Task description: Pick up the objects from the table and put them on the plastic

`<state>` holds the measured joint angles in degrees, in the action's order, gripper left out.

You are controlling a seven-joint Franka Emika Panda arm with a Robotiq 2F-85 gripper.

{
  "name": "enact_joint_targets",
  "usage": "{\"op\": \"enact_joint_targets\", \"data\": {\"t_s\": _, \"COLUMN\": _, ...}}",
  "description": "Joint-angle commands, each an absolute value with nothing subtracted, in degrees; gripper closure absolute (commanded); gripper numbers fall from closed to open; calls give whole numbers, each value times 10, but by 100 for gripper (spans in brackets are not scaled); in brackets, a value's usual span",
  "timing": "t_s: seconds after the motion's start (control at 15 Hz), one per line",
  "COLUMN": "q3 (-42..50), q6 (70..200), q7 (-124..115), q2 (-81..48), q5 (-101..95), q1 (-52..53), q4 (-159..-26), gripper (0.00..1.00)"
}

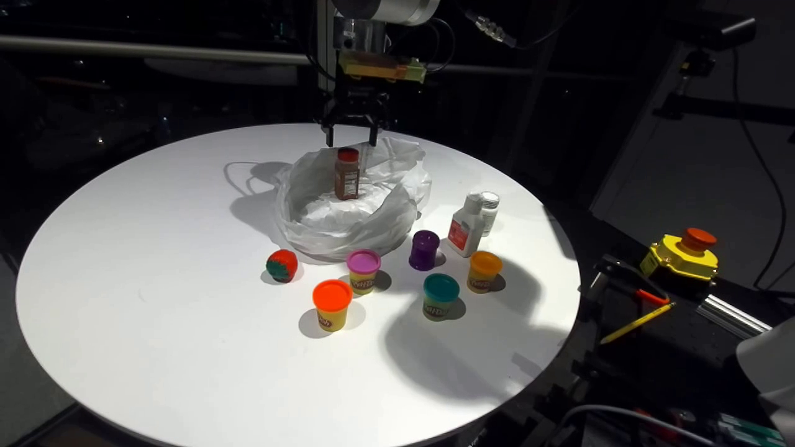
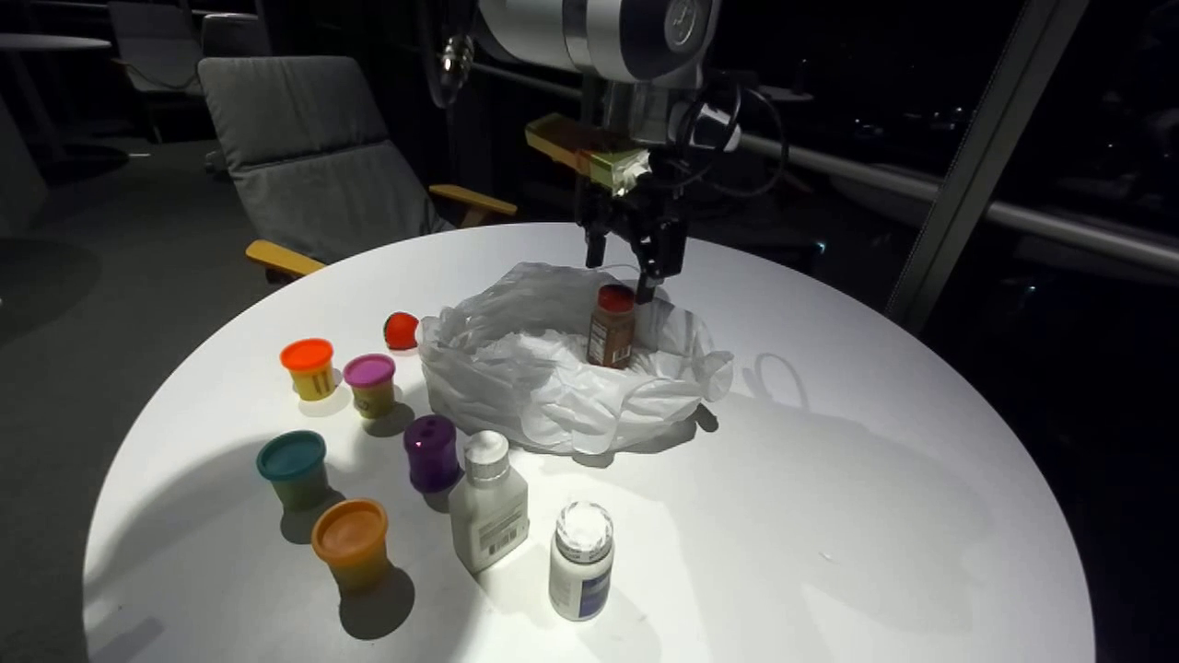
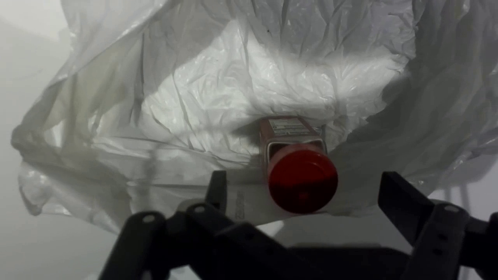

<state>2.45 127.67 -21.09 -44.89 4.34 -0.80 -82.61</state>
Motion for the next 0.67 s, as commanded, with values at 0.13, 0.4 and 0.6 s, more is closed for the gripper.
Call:
{"op": "enact_joint_targets", "data": {"t_s": 0.13, "q3": 36, "q6": 1339, "q7": -252, "q2": -296, "q5": 79, "q1": -4, "q4": -1008, "gripper": 0}}
{"op": "enact_joint_targets", "data": {"t_s": 0.4, "q3": 48, "q6": 1358, "q7": -254, "q2": -210, "q5": 72, "q1": 2, "q4": -1123, "gripper": 0}}
{"op": "enact_joint_targets", "data": {"t_s": 0.6, "q3": 63, "q6": 1375, "q7": -276, "q2": -158, "q5": 50, "q1": 9, "q4": -1216, "gripper": 0}}
